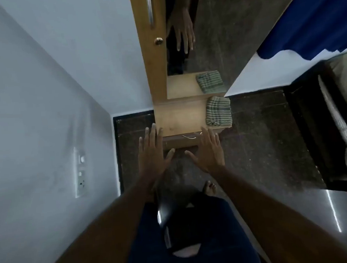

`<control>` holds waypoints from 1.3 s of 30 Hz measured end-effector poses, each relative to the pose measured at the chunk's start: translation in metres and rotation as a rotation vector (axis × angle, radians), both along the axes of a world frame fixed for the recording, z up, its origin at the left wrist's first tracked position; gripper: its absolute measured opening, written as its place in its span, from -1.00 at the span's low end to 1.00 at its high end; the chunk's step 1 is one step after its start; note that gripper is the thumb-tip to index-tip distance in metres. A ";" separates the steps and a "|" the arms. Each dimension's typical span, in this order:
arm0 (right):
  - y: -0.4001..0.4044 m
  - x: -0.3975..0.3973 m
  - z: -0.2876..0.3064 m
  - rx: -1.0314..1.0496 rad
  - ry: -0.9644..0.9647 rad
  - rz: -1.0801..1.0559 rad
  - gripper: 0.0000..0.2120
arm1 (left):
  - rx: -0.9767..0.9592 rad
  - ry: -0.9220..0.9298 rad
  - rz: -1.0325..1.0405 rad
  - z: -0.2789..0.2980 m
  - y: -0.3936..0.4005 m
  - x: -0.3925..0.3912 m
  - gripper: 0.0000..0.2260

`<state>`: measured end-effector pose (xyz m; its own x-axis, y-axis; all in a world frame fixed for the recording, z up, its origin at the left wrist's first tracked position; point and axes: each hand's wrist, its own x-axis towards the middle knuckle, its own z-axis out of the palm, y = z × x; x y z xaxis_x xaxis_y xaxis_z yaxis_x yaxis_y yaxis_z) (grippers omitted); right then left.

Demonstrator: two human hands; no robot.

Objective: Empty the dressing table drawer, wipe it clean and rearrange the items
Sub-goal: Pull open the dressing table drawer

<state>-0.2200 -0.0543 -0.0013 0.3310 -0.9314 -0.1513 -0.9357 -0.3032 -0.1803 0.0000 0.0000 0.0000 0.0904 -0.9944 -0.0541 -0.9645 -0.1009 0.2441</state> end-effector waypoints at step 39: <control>0.041 -0.060 -0.300 -0.353 -0.326 0.197 -0.32 | -0.381 0.789 0.360 -0.275 0.042 -0.057 -0.28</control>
<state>-0.2795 -0.0135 -0.3011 0.4832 -0.8222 0.3008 -0.7667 -0.5633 -0.3081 -0.0567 0.0420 -0.2751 0.4710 -0.8773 0.0918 -0.4336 -0.1396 0.8902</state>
